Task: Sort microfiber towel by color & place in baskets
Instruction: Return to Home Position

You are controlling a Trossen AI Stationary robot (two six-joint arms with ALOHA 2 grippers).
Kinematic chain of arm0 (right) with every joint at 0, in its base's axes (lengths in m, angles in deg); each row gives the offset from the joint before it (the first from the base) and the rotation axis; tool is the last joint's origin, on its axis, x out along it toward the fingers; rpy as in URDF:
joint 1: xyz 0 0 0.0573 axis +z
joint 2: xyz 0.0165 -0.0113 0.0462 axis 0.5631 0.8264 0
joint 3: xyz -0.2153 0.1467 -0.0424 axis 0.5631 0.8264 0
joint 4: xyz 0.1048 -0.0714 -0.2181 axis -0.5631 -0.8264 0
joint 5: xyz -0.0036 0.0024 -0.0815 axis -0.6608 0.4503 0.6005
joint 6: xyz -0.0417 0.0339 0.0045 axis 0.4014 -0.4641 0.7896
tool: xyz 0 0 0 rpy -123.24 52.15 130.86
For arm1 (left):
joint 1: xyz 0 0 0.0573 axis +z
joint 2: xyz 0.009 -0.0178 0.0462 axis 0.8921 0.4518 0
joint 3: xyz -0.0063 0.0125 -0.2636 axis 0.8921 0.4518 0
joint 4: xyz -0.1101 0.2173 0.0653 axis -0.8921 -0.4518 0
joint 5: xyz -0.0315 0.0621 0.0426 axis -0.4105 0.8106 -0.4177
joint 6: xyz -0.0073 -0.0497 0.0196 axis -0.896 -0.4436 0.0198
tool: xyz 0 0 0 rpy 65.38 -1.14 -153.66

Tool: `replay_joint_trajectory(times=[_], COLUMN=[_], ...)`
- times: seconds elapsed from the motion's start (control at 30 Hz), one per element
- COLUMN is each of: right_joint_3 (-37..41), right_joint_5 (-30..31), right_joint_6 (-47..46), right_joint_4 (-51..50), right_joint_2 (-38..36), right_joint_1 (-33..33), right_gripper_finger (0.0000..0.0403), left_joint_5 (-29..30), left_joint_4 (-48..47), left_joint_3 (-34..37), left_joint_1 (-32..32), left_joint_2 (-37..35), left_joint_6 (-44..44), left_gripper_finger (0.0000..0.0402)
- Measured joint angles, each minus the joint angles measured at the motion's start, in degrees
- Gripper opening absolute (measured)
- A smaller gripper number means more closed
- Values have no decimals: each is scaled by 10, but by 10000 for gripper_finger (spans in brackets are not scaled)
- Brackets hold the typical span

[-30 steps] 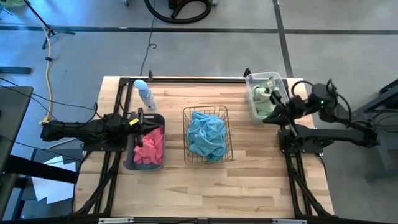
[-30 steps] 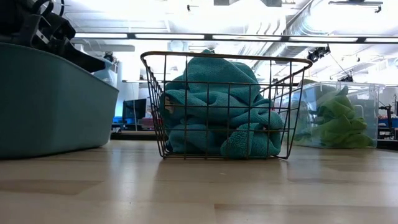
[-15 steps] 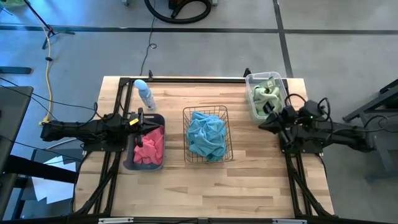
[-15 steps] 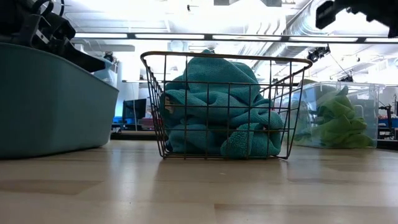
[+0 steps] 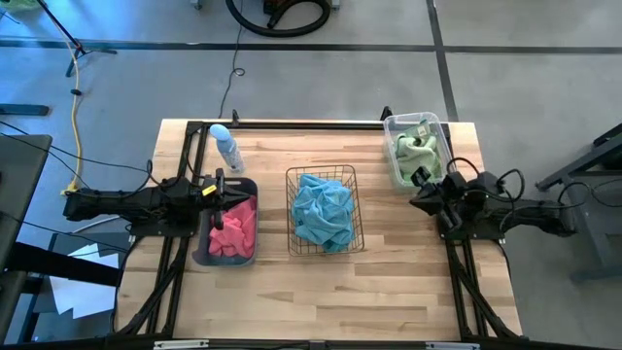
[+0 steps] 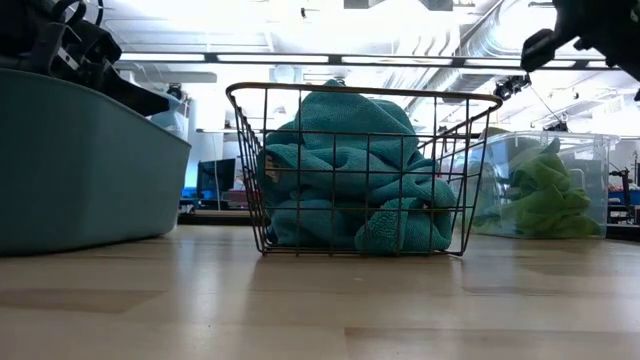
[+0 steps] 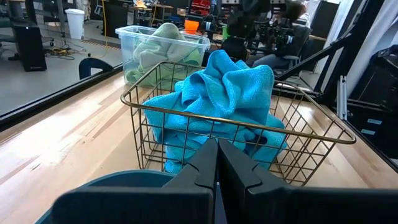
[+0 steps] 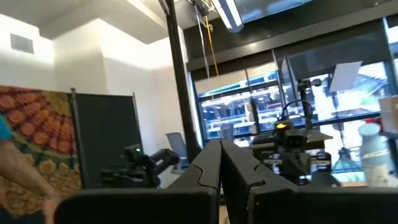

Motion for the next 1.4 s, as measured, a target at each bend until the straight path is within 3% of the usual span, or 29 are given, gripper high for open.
replay_joint_trajectory(times=[0.17,0.33,0.47,0.67,0.83,1.4], right_joint_3=[14,14,14,14,13,13], right_joint_5=[46,97,144,148,195,199], right_joint_6=[-1,73,89,128,132,188], right_joint_4=[-30,-97,-186,-264,-332,-333], right_joint_2=[-26,-36,-42,-43,-43,-42], right_joint_1=[49,87,89,88,88,88], right_gripper_finger=[0,0,0,0,0,0], left_joint_5=[0,0,0,0,0,0], left_joint_4=[0,0,0,0,0,0], left_joint_3=[0,0,0,0,0,0], left_joint_1=[0,0,0,0,0,0], left_joint_2=[0,0,0,0,0,0], left_joint_6=[0,0,0,0,0,0], left_gripper_finger=[0,0,0,0,0,0])
